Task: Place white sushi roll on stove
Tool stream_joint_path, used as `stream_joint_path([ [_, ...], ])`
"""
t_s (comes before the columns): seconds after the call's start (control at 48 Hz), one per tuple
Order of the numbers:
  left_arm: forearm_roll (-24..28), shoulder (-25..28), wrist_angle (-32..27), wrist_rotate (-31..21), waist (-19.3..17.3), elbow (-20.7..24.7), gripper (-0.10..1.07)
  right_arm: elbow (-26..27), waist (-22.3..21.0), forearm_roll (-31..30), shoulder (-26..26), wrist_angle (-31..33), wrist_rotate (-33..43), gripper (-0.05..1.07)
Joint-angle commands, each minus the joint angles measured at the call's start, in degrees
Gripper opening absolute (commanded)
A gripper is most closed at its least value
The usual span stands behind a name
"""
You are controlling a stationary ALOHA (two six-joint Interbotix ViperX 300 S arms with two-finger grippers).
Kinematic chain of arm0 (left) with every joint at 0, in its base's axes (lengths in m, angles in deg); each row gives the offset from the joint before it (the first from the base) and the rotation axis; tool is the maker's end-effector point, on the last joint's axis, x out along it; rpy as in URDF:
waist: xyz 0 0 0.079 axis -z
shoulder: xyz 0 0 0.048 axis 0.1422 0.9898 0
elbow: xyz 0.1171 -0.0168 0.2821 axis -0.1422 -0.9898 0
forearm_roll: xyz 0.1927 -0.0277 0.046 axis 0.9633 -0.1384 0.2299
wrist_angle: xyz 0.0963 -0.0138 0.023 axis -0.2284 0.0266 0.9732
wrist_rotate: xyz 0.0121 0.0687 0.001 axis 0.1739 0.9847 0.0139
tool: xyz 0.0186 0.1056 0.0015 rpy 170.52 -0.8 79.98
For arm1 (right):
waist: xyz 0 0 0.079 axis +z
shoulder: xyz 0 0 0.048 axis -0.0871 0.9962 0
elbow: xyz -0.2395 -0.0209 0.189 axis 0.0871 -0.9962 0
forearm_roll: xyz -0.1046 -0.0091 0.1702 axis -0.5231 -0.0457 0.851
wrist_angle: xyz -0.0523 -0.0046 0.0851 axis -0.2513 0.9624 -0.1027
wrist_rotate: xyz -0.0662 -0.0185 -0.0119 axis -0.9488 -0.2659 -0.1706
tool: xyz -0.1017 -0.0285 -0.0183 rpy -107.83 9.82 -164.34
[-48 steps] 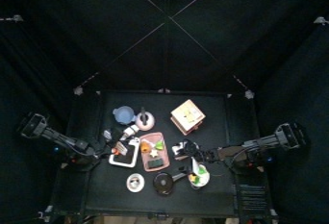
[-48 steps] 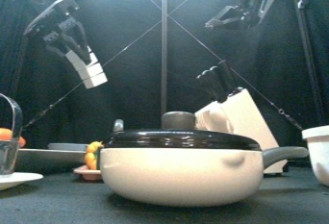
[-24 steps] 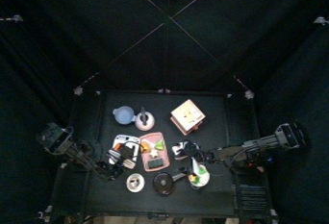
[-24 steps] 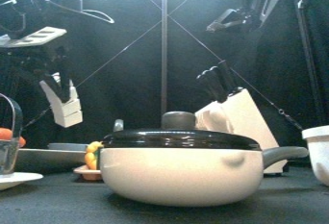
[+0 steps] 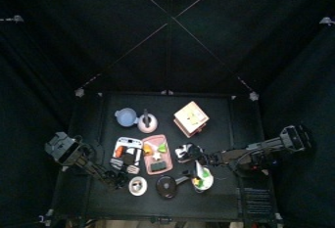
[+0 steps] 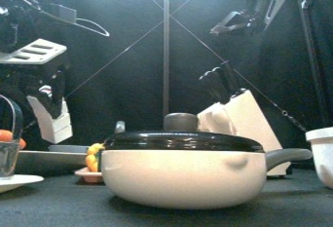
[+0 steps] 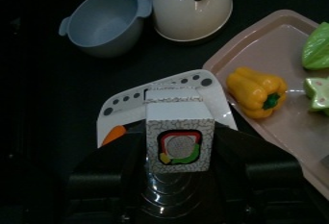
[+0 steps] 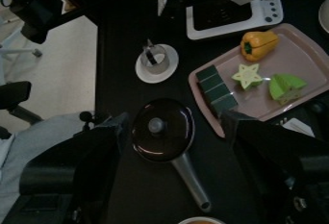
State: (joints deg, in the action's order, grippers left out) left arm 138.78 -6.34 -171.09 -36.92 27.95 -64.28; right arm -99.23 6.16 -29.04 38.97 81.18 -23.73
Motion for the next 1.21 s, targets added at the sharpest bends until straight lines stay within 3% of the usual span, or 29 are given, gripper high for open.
stream_joint_path([
  [0.0,0.44,-1.41,0.44,-0.44,0.09,-0.09,0.63,0.7,0.0,0.09,-0.7,-0.53,0.0,1.04],
  [0.375,0.35,-0.88,1.67,-4.39,0.09,-1.58,0.88,0.7,0.0,0.09,-0.7,-0.53,0.0,1.04],
  [0.542,0.53,-0.97,5.1,-4.75,0.09,-2.02,0.95,0.7,-0.09,0.09,-0.7,-0.53,0.0,1.04],
  [1.188,2.2,-2.46,5.27,-6.94,-0.09,-3.16,0.96,0.62,0.0,0.09,-0.7,-0.53,0.0,1.04],
])
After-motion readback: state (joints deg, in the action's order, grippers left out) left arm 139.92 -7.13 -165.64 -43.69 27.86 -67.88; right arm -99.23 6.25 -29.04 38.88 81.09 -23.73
